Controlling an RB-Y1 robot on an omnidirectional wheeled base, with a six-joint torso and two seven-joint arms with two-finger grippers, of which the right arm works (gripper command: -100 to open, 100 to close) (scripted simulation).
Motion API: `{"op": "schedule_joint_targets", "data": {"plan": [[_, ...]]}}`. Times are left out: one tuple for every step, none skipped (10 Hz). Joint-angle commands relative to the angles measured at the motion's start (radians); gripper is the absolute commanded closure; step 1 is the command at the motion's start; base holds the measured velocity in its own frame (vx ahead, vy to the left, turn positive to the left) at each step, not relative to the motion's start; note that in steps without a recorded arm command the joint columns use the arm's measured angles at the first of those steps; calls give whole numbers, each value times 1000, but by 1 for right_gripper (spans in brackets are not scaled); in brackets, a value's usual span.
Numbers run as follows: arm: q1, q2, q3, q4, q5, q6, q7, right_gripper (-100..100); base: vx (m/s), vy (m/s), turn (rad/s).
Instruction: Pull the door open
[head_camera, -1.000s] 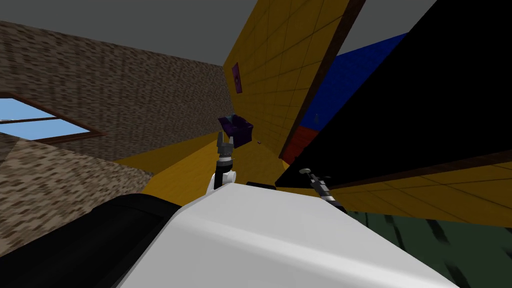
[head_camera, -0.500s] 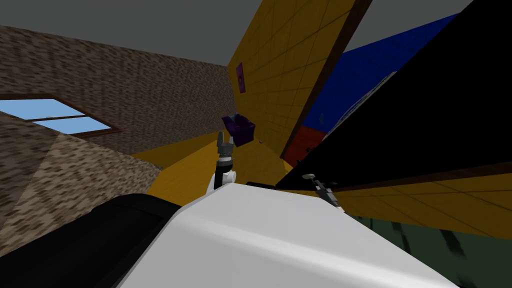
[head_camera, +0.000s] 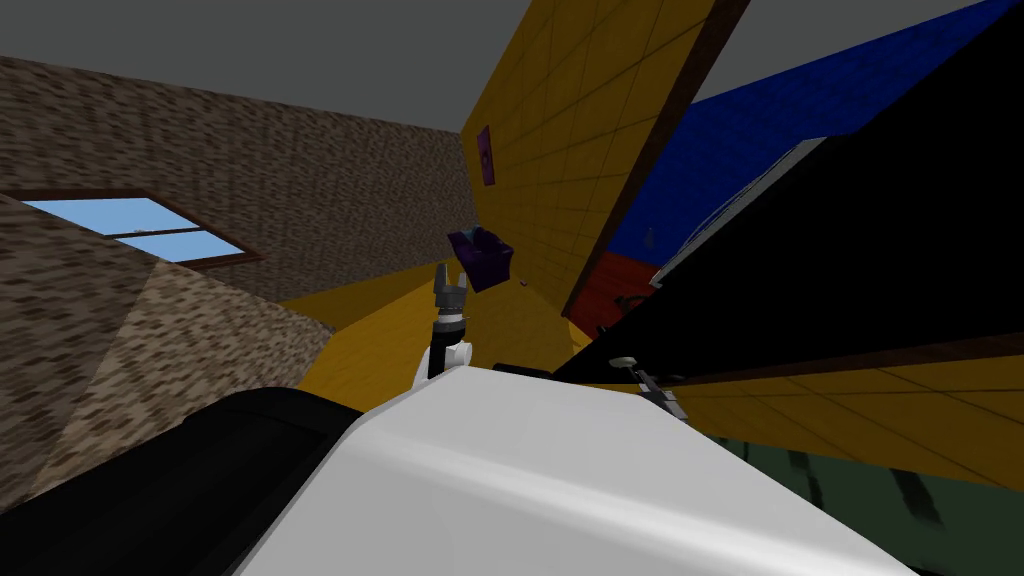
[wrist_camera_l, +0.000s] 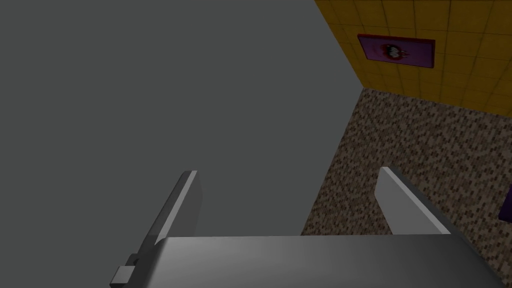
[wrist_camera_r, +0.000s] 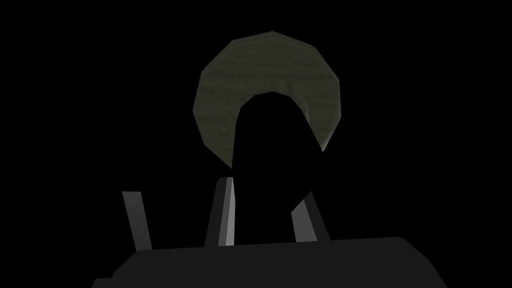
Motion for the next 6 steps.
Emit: {"op": "schedule_joint_targets", "data": {"plan": [[30,-13,-2,6,-5,-37,-4,100,-66,-38,94],[33,-14,-2,8,-5,-42,-4,100,-48,-27,50],[29,-8,1,0,-3,-29,-3,100,-16,-12,2],[32,-9,7,1,1,-36,-2,100,15,-20,214],[32,-10,10,3,3,-42,-2,100,16,-31,265],[31,-12,15,8,6,-51,-1,100,-5,-37,272]]}}
